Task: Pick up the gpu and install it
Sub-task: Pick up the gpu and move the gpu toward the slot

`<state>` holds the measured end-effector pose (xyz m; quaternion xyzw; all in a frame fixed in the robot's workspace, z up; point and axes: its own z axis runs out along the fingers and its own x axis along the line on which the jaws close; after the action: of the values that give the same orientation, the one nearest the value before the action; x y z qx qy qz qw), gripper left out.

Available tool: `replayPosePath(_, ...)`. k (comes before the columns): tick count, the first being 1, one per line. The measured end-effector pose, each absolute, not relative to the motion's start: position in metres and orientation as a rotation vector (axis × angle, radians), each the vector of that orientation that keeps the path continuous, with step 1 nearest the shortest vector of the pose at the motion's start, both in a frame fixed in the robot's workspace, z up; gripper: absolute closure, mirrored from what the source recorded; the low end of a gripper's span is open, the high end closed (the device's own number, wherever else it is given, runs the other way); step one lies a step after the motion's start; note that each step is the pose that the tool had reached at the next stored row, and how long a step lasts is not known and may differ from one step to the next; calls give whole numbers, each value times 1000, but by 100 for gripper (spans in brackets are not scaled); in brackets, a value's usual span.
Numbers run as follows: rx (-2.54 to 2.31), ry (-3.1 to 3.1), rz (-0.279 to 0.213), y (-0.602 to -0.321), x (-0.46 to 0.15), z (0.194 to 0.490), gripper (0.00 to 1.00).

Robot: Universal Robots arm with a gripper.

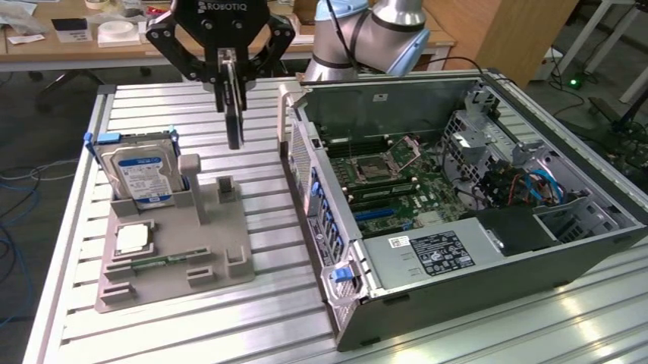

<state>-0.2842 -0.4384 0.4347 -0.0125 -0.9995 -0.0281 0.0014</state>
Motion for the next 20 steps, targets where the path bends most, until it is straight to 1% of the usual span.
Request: replayPosePath(20, -39, -3137, -88, -438, -249, 435, 72)
